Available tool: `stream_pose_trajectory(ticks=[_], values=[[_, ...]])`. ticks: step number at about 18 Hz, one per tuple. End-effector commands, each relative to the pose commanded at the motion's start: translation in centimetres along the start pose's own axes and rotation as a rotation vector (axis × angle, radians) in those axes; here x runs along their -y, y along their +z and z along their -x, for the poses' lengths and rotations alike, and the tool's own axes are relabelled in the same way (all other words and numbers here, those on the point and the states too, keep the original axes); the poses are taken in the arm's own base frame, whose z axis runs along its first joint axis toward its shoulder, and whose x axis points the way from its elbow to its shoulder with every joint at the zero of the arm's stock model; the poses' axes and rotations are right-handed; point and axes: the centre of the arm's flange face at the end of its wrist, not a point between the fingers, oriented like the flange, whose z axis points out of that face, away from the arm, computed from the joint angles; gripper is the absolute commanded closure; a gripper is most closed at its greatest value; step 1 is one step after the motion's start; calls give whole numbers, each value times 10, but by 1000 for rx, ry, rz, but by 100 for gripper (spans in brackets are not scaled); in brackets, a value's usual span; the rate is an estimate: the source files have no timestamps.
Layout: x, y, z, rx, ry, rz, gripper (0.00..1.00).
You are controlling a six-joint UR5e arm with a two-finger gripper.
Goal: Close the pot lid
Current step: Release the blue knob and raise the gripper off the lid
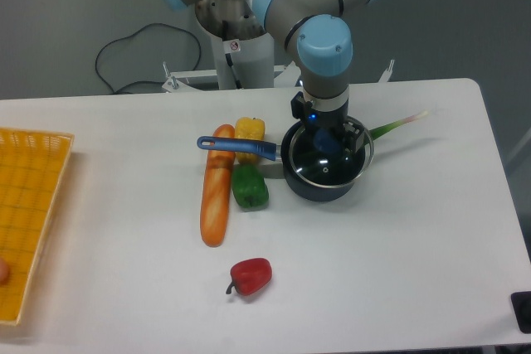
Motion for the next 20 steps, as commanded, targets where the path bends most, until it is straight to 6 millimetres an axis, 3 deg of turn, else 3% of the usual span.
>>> stream_pose_trajectory(ticks=[4,7,15,20], values=[[0,-4,3,8,1,-4,0],[-1,-30,20,49,-1,-16,0],[-6,-74,47,105,-21,-39,0],[-2,-104,92,83,-32,-34,0]])
